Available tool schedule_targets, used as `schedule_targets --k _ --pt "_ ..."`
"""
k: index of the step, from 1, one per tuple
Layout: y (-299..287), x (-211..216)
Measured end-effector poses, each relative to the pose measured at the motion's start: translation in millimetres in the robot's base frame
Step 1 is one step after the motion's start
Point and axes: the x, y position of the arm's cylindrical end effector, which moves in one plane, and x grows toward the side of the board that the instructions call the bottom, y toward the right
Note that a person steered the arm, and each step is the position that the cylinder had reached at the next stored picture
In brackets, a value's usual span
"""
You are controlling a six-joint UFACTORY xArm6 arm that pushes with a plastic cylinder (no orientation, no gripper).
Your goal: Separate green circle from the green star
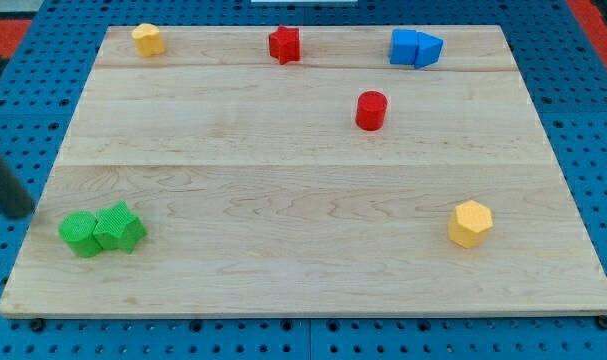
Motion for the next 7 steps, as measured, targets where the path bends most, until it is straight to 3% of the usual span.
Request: schedule_targets --k 1,2,7 --pt "24 60" --pt "74 75" --pt "52 61"
